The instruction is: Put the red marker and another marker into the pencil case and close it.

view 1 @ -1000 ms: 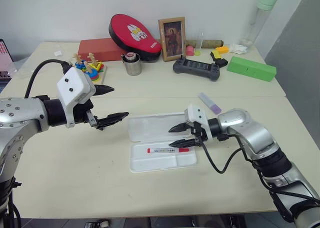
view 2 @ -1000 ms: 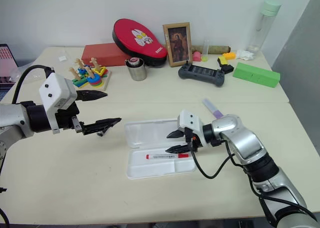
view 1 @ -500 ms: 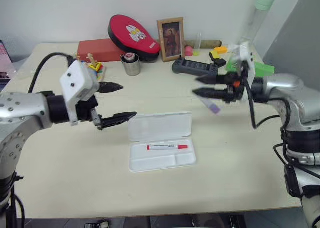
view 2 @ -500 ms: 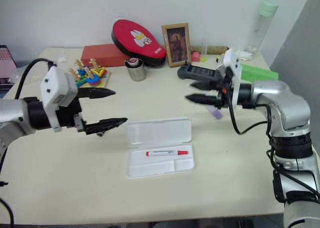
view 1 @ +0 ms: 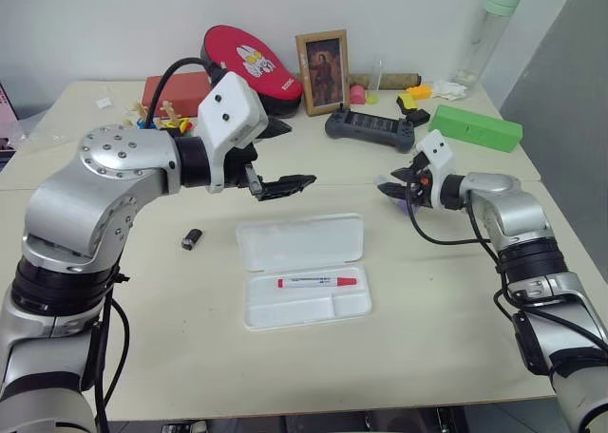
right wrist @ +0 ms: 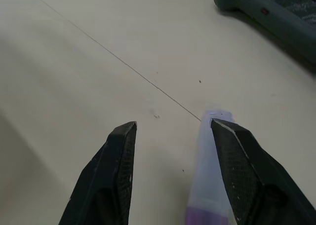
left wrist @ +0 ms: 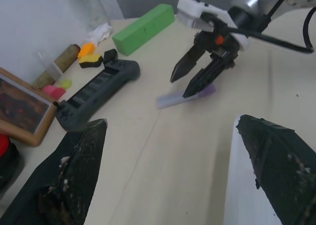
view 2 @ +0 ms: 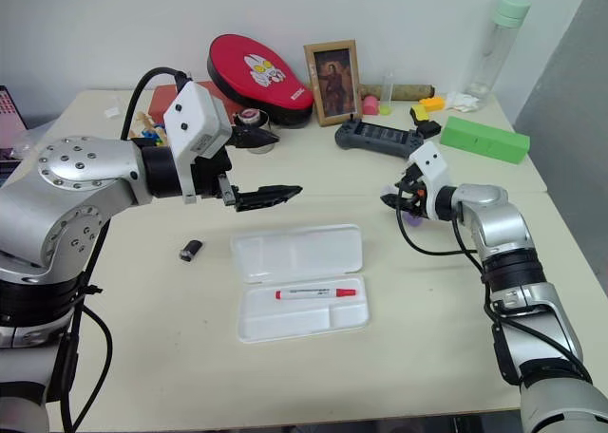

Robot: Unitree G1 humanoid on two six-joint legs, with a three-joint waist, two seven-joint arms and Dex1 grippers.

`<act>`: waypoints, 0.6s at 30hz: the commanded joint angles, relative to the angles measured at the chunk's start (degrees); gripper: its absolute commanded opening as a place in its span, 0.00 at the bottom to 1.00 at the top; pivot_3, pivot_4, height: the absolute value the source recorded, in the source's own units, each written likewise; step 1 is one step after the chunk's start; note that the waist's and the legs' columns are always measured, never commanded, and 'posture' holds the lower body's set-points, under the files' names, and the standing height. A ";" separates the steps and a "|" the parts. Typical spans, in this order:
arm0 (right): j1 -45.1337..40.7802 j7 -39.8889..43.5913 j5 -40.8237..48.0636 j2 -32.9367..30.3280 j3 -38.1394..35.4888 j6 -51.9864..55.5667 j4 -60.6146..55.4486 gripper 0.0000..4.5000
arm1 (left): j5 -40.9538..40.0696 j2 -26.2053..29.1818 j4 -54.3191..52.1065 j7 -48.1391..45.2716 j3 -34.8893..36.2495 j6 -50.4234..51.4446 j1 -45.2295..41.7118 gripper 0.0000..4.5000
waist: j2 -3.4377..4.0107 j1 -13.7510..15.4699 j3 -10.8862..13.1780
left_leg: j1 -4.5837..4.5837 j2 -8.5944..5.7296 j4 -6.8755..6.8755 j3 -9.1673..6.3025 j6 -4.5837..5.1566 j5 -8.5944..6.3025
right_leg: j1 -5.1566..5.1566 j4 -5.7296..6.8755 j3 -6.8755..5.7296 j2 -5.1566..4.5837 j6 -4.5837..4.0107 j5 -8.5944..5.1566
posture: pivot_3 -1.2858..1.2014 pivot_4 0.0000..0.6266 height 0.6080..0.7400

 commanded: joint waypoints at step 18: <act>-6.60 -5.59 -5.29 4.23 -2.28 -4.51 17.59 1.00 | 0.84 1.70 -2.93 -0.02 3.60 1.64 3.06 1.00 | 0.01 -0.15 0.01 | 0.00 -0.01 0.01 -0.02 0.00 0.00 | 0.02 0.02 -0.01 0.00 0.00 0.00 | 0.52 0.24 1.00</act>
